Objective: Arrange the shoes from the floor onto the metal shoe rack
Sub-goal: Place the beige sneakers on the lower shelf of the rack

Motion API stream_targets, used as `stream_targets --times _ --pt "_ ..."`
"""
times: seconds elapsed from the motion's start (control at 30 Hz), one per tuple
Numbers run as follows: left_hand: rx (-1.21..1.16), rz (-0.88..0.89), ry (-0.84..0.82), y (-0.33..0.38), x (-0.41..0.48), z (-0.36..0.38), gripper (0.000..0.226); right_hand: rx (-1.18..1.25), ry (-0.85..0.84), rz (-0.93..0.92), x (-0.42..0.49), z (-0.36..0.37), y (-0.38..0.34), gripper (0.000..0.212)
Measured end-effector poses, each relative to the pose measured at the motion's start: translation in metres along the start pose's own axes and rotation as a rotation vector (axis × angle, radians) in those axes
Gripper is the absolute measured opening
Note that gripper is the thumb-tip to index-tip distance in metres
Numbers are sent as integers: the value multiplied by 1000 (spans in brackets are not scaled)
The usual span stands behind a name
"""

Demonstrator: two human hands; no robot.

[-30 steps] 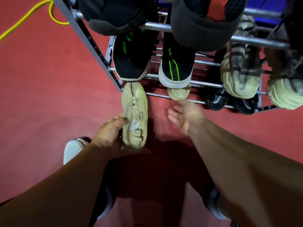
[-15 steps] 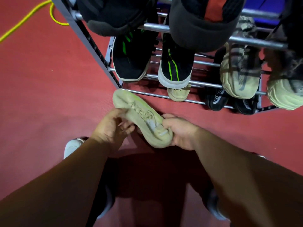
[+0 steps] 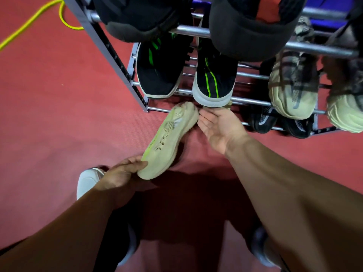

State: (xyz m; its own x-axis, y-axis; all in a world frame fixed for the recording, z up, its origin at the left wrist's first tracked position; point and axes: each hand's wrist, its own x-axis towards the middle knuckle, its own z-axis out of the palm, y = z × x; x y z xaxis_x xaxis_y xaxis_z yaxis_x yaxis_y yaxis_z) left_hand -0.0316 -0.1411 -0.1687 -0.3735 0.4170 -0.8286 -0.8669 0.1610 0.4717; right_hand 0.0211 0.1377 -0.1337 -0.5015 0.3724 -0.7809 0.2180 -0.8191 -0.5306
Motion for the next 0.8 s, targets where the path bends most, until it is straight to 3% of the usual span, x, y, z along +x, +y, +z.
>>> stream_targets --times 0.07,0.37,0.53,0.63,0.8 --pt "-8 14 -24 0 1 1 43 -51 50 -2 -3 3 -2 32" --pt "-269 110 44 27 19 59 26 -180 403 -120 2 -33 1 19" --pt "-339 173 87 54 45 81 36 -354 339 -138 6 -31 -8 25" --pt "-316 190 78 71 57 92 45 -457 245 -80 6 -28 -9 10" --pt "-215 124 185 78 70 116 55 -400 206 -16 8 -31 -7 4"
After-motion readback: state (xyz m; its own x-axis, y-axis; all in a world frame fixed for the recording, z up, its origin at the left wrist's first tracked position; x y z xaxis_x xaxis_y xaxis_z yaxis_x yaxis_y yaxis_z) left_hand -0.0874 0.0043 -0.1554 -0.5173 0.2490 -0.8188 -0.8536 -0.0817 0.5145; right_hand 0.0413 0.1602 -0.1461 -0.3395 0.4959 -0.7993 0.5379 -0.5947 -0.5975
